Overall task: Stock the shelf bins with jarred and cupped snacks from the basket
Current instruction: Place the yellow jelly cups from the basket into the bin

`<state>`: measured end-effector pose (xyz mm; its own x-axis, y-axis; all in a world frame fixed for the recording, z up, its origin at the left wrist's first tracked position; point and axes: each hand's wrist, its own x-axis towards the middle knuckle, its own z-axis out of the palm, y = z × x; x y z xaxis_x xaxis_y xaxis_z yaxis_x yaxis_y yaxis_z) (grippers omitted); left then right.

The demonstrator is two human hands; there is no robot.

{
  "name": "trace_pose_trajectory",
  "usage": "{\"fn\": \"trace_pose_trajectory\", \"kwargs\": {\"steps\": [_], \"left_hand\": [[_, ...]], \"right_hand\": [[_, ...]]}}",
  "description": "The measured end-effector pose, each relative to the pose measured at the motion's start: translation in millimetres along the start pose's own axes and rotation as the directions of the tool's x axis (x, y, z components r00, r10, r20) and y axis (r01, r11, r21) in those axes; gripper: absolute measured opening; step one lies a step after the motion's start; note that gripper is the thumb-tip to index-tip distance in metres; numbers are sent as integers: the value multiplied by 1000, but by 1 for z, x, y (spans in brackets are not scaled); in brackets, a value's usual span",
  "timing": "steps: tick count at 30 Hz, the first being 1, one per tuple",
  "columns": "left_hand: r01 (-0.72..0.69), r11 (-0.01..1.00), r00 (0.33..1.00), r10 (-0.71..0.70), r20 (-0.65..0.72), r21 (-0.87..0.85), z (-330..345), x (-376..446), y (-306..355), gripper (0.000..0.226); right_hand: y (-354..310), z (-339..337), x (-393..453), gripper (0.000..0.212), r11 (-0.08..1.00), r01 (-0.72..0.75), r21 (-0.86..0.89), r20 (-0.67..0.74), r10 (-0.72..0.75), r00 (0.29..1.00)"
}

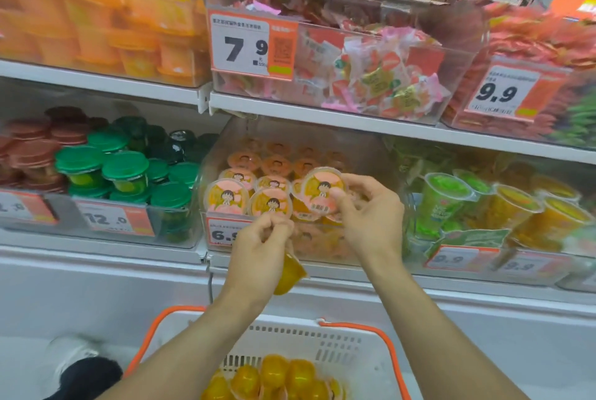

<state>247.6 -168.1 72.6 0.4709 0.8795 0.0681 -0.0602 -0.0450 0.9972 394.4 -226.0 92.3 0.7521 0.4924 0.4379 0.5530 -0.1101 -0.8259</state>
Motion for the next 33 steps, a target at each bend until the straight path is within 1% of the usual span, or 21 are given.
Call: {"fn": "trace_pose_trajectory", "kwargs": {"steps": [3,5,7,9,11,14,19,21,26,30,33], "left_hand": [[71,996,997,-73,-34,-46,-1,0,-3,27],[81,997,994,-82,-67,-17,-4,0,-7,27],[94,996,992,-94,-83,-6,-7,0,-7,28],[109,994,990,-111,-87,-18,-9,1,-6,29],[116,992,989,-119,-83,-42,-11,4,-5,28],[114,990,990,-121,-70,-86,-12,8,-4,25],[83,988,994,-91,-58,-133,-8,12,-2,22],[75,983,995,-84,-45,-165,-6,12,-1,21],[19,969,1000,-15,20,-244,-3,10,0,8],[12,960,999,-2,37,-279,2,10,-2,9],[8,961,1000,0,27,-277,3,12,-5,10]], "right_hand": [[12,8,2,13,991,3,-136,7,-2,1000],[15,14,3,14,981,-34,-190,27,40,999],[16,19,4,17,968,-74,-241,68,93,993],[18,23,5,19,952,-69,-298,126,111,986],[17,22,6,19,945,-79,-318,155,134,979],[14,15,7,23,940,-100,-327,168,162,972],[10,6,6,30,953,-67,-294,245,143,959],[11,3,5,29,963,-55,-264,247,123,961],[16,-4,5,27,973,-4,-230,294,73,953],[16,-6,7,33,982,50,-184,358,20,934],[15,-3,5,37,983,50,-177,367,19,930]]}}
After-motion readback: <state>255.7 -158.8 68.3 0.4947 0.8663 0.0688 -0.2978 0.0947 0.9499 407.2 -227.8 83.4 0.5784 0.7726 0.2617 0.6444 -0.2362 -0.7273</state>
